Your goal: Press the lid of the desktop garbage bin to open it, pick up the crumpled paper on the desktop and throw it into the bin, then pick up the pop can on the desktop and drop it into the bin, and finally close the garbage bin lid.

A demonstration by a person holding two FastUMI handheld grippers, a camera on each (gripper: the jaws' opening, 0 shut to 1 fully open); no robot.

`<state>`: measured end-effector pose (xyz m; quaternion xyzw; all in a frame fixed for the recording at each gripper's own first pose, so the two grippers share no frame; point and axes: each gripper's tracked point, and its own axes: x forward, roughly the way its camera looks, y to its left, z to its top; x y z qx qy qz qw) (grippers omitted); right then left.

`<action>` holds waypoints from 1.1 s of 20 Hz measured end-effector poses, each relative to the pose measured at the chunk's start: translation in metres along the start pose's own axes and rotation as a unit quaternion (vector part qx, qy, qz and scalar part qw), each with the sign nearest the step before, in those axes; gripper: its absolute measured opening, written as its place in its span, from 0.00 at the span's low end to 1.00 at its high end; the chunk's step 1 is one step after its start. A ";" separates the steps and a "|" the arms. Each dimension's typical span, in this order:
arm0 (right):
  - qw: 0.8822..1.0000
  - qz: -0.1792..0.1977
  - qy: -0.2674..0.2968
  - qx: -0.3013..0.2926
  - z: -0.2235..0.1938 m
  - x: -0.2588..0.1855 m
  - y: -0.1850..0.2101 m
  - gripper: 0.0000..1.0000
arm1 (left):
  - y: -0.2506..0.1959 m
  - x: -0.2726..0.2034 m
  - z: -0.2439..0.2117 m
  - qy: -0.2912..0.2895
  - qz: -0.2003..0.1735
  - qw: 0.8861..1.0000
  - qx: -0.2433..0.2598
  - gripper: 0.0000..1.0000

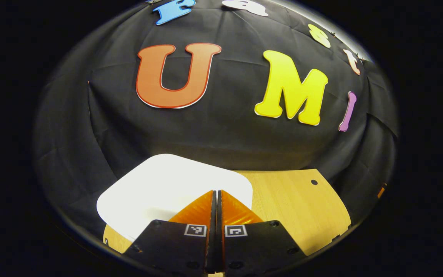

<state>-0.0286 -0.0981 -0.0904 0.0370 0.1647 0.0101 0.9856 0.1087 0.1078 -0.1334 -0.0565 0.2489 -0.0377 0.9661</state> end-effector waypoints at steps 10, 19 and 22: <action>1.000 0.021 0.008 -0.006 -0.004 0.009 0.018 0.85 | 0.001 0.003 -0.007 0.007 0.016 1.000 -0.013 0.04; 1.000 0.025 -0.003 -0.009 0.000 0.003 0.026 0.85 | -0.007 -0.002 0.002 -0.031 0.047 0.997 0.049 0.04; 1.000 0.020 -0.008 -0.008 0.002 -0.002 0.025 0.85 | -0.016 -0.012 0.011 -0.045 0.040 0.997 0.039 0.03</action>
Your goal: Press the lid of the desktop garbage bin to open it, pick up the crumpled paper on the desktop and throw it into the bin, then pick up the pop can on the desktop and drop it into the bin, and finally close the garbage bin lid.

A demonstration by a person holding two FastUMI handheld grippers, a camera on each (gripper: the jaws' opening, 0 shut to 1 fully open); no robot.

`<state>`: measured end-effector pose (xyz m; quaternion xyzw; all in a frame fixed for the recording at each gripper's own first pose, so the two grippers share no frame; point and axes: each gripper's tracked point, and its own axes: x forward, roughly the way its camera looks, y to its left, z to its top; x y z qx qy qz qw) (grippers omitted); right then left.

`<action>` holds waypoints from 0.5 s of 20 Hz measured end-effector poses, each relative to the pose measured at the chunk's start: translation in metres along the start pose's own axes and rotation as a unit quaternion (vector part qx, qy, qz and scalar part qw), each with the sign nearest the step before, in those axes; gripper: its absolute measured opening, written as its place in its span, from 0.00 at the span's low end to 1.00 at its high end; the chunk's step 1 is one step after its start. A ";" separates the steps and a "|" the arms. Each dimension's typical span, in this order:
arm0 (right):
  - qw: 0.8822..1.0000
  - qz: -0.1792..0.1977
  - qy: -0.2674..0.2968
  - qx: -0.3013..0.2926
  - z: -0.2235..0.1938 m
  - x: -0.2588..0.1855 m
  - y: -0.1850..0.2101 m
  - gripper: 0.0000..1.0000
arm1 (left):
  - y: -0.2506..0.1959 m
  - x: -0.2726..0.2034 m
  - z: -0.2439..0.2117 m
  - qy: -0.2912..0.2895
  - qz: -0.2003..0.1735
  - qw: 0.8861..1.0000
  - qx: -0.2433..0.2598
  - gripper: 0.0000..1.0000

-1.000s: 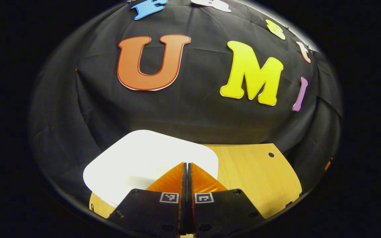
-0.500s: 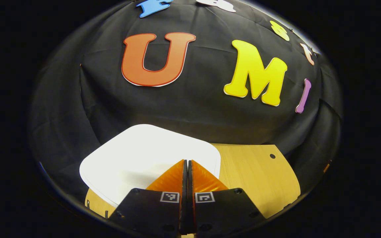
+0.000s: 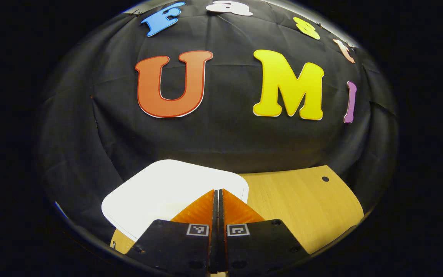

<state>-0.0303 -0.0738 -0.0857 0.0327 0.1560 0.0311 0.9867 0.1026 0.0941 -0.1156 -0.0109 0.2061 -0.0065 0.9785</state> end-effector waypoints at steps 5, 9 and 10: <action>1.000 0.001 -0.019 0.003 0.017 -0.004 0.008 0.85 | -0.015 -0.054 0.054 -0.091 0.017 0.996 0.001 0.03; 0.998 0.005 -0.056 -0.001 0.048 -0.009 0.020 0.85 | -0.046 -0.104 0.089 -0.153 0.007 0.988 0.010 0.04; 0.998 0.004 -0.068 -0.002 0.058 -0.010 0.021 0.85 | -0.057 -0.114 0.093 -0.159 -0.003 0.987 0.003 0.04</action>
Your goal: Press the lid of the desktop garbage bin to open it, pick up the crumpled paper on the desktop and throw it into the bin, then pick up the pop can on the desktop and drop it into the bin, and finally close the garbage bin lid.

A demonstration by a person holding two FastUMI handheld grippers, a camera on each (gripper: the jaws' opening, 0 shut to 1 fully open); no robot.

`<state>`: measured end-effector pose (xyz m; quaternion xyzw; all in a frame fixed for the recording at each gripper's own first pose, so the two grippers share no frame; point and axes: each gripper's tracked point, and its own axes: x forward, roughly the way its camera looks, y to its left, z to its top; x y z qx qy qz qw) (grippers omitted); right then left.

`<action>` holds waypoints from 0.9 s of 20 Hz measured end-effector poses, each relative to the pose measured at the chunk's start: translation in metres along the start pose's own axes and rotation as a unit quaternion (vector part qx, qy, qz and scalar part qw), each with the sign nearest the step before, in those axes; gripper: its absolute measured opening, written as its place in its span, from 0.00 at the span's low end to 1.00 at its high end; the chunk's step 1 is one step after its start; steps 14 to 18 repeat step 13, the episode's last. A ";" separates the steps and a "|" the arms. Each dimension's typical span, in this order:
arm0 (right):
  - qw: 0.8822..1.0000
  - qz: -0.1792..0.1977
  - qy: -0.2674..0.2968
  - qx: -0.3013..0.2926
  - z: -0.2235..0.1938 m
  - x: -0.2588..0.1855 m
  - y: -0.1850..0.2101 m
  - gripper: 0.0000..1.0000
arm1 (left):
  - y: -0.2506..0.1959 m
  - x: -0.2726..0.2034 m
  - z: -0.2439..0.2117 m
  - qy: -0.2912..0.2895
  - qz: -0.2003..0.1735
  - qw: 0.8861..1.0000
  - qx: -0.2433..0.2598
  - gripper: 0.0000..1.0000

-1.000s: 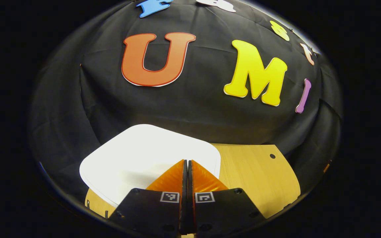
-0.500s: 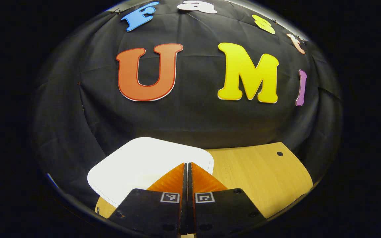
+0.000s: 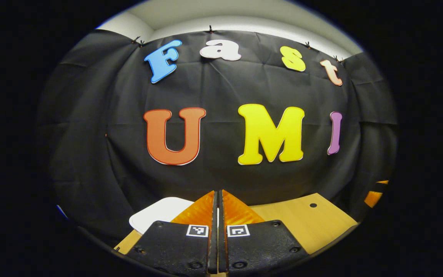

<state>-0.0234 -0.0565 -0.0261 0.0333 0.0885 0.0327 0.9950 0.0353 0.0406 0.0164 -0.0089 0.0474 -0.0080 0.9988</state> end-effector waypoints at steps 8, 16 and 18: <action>0.998 -0.002 -0.070 -0.011 0.050 -0.016 0.012 0.84 | -0.048 -0.053 0.031 -0.051 -0.023 0.998 -0.006 0.14; 0.996 0.000 -0.085 -0.012 0.061 -0.029 0.017 0.84 | -0.057 -0.073 0.027 -0.060 -0.013 0.998 -0.024 0.34; 0.996 0.000 -0.085 -0.012 0.061 -0.029 0.017 0.84 | -0.057 -0.073 0.027 -0.060 -0.013 0.998 -0.024 0.34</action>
